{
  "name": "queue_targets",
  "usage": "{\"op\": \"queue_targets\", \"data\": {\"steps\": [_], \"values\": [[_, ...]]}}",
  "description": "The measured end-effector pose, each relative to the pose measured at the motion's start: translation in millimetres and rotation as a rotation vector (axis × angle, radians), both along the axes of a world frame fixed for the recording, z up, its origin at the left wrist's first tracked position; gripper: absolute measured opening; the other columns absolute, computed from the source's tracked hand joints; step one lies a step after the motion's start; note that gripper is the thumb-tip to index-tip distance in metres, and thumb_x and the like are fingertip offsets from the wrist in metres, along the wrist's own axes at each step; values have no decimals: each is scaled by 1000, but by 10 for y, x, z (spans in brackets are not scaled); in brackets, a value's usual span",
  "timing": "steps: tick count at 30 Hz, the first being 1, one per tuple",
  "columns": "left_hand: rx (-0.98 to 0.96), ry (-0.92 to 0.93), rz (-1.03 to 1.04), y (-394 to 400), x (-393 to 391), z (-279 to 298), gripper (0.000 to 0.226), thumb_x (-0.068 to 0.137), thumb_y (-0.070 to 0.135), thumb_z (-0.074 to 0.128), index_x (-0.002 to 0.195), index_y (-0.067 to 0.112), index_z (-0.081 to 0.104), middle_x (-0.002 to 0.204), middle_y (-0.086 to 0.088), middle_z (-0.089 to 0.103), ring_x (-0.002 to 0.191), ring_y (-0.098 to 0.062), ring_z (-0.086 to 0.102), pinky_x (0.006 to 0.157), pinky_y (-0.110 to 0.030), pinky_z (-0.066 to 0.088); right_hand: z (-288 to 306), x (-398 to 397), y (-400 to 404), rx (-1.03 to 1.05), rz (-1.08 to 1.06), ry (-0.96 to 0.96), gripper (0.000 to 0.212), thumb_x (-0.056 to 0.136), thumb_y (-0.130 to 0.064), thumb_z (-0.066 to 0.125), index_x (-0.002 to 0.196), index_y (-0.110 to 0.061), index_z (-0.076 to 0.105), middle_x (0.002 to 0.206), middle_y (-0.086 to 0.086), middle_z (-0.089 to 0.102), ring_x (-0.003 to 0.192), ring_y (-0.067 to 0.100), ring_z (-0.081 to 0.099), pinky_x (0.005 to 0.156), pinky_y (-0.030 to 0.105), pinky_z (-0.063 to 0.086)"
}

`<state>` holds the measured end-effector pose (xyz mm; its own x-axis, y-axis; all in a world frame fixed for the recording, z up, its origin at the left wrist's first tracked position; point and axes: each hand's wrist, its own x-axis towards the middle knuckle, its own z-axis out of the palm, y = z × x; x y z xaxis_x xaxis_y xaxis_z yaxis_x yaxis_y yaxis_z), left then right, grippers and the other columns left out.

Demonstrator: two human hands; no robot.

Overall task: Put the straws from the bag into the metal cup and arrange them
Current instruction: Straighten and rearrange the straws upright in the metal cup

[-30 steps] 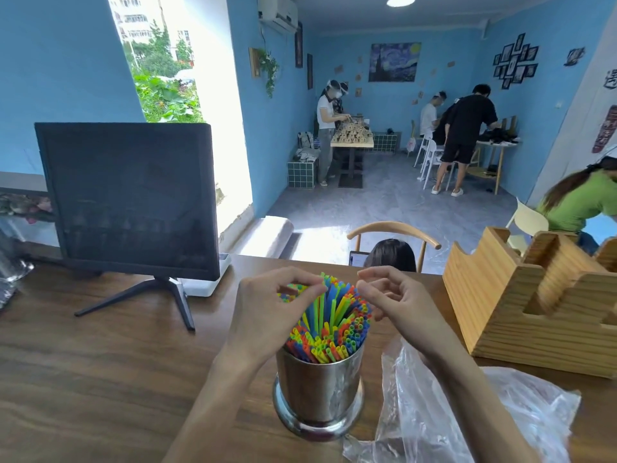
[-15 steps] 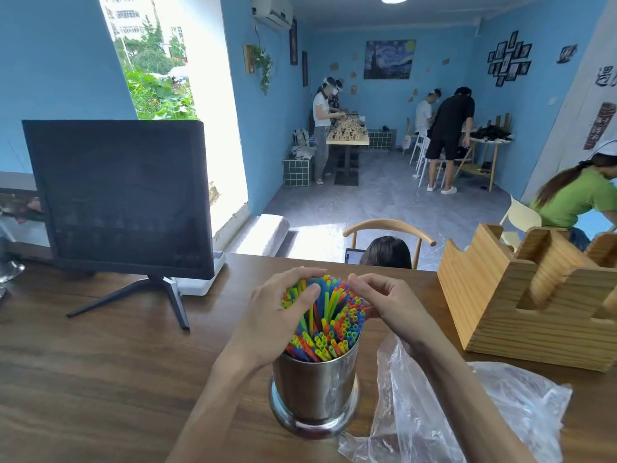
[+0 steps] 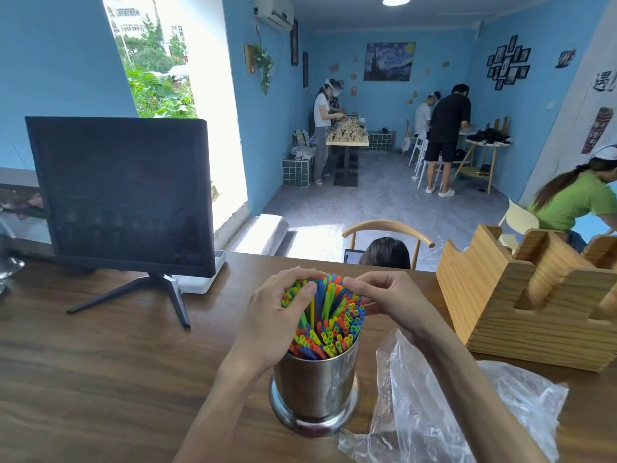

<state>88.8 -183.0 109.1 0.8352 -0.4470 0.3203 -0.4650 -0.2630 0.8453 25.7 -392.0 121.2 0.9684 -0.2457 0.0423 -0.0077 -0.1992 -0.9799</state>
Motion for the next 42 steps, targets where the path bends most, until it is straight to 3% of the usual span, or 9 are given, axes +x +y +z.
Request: {"op": "queue_targets", "data": {"steps": [7,14,18,24,29,31,35,38,42], "values": [[51,-41,51,-32,-110,53,16,101,44,52,104,57,61,114,26,62,111,-1,60,89,-22,56,71,47,-81,-52,27,56,29,88,-40,76,93,-12,82,89,4,80,88,17,76,72,23,60],[28,-65,68,-34,-160,49,16,99,45,56,110,51,65,113,26,64,110,1,60,92,-34,57,165,173,-100,-216,67,7,10,90,-21,77,97,-16,82,85,2,79,82,8,74,68,18,56],[29,-57,74,-26,-193,53,18,98,48,55,112,50,65,114,26,63,110,1,60,92,-34,57,258,275,-89,-390,119,4,10,91,-26,77,99,-22,82,82,-1,77,77,3,71,67,17,55],[39,-73,76,-6,-218,53,16,98,47,55,109,58,61,112,33,59,111,6,56,92,-30,57,356,401,-101,-510,184,3,10,90,-24,78,92,-15,81,80,5,77,76,13,72,73,27,60],[-50,-23,37,-1,-225,94,21,97,47,58,117,52,61,118,26,64,111,5,61,93,-32,57,617,285,-65,-438,15,-172,5,92,-17,76,88,-18,79,75,3,75,67,9,66,66,23,56],[-92,4,24,3,-216,154,27,94,52,57,121,52,60,124,27,63,116,6,59,99,-34,55,830,167,-27,-435,-61,-256,14,94,-14,72,88,-26,76,78,-1,74,66,4,66,63,19,56],[-33,-68,68,-27,-108,326,45,93,68,46,137,57,49,144,31,49,141,5,34,121,-44,30,1153,-65,60,-394,-159,-576,22,94,-13,69,90,-35,72,84,-2,75,71,10,67,68,26,59],[31,-147,22,-88,-55,443,39,101,57,39,134,47,56,122,37,60,128,21,35,121,-47,23,1219,-116,132,-305,-221,-786,21,96,-11,69,95,-31,73,84,-11,73,73,7,65,71,26,56],[-101,-83,-40,-65,-46,545,24,105,33,50,100,41,71,79,11,69,85,-1,64,84,-19,47,1151,-75,127,-155,-318,-865,18,97,-9,67,98,-26,73,83,-12,74,74,9,65,73,26,56]]}}
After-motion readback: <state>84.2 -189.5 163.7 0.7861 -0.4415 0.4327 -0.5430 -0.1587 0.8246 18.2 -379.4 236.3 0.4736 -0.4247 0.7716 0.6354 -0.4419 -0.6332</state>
